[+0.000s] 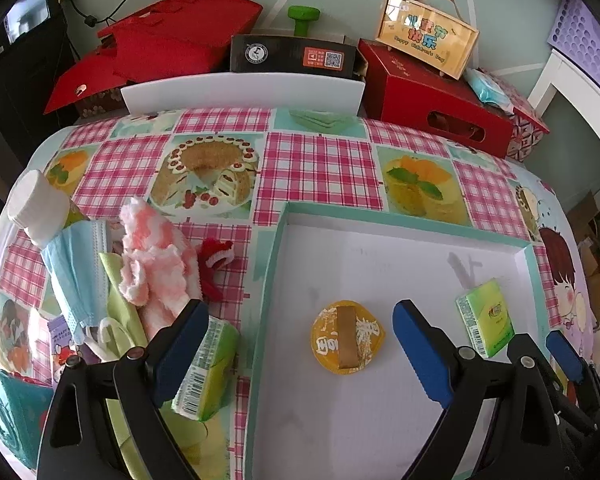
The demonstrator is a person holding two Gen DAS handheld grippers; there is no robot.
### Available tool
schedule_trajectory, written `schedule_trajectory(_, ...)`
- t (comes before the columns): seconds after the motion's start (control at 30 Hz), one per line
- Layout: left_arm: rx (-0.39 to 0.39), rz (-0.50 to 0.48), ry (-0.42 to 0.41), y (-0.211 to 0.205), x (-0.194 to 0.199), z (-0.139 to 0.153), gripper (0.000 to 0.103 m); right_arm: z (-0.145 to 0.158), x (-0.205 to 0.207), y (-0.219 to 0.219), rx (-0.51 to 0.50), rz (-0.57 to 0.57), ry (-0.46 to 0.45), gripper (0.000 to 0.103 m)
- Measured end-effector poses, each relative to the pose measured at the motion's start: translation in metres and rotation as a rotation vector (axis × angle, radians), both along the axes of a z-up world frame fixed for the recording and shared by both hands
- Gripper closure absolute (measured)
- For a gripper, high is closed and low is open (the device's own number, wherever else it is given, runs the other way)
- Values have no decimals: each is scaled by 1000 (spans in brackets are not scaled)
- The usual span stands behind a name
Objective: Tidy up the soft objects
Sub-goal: 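Move both open tools back toward the pile of items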
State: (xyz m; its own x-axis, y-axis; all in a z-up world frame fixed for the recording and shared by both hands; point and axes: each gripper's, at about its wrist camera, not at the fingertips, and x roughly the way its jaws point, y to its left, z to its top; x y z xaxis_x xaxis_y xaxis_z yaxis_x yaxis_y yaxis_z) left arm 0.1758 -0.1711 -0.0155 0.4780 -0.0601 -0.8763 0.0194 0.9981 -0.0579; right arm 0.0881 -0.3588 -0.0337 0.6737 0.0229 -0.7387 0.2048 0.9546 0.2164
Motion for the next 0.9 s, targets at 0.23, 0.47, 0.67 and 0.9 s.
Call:
schedule_trajectory(0.23,0,9,-27,11,-5,13,9,2,2,7,1,3,5,16)
schedule_trajectory(0.47,45,92,-78,46,-7,31,9,3,6,30,26,41,6,16)
schedule_trajectory(0.67,50,199,-71,94,-13,30,9,2,9,49,13,71,13,16)
schedule_trajectory(0.9,63,297,-57,138,-20,28,9,4,12,76,1,121,14,16)
